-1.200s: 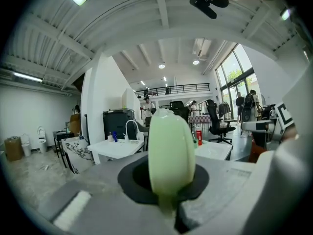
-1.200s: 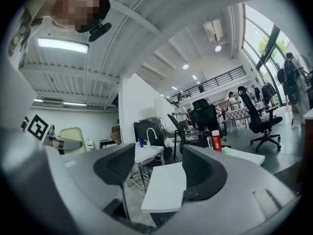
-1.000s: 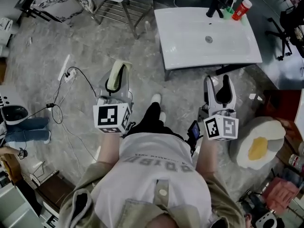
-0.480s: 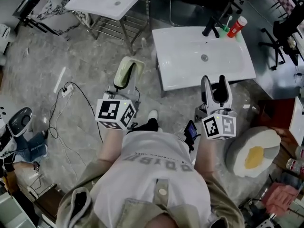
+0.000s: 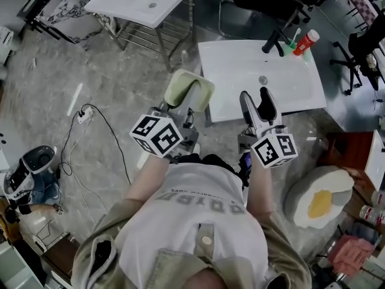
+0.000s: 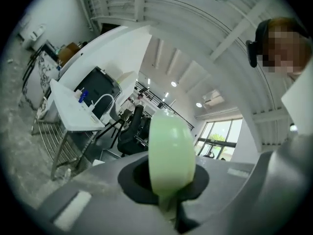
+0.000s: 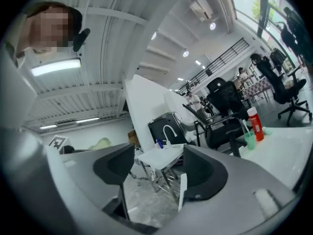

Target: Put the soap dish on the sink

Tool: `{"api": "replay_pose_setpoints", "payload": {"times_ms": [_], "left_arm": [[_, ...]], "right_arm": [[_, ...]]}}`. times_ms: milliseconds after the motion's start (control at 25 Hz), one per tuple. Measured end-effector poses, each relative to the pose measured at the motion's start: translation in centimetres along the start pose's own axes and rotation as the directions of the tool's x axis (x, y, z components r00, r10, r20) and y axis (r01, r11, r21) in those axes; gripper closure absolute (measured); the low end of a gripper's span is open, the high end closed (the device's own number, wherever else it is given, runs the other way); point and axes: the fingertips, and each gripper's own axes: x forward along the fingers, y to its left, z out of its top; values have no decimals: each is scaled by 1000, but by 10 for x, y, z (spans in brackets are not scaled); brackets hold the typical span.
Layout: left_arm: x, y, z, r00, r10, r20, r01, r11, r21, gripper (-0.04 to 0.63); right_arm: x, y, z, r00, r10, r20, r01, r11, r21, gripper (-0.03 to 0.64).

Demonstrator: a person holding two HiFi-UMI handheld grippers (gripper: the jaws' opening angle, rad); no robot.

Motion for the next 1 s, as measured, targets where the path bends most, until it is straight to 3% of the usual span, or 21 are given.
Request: {"api": "replay_pose_setpoints", "payload": {"times_ms": [160, 360, 600, 880, 1000], "left_arm": [[13, 1, -14, 1000, -27, 12, 29, 991, -129, 580], [27, 5, -25, 999, -21, 37, 29, 969, -246, 580], [49, 5, -39, 997, 9, 72, 15, 946, -325, 580], [66, 8, -49, 993, 59, 105, -17, 932, -362, 580], [74, 11, -53, 991, 71, 110, -28, 934, -357, 580]], "right_arm": [[20, 13, -21, 990, 117, -81, -107, 987, 121, 317], [32, 22, -45, 960, 242, -144, -195, 941, 277, 318], [42, 10, -66, 911, 377, -168, -260, 840, 477, 330], [53, 1, -78, 842, 494, -218, -297, 760, 578, 358], [56, -6, -81, 822, 516, -243, -297, 752, 589, 390]]}}
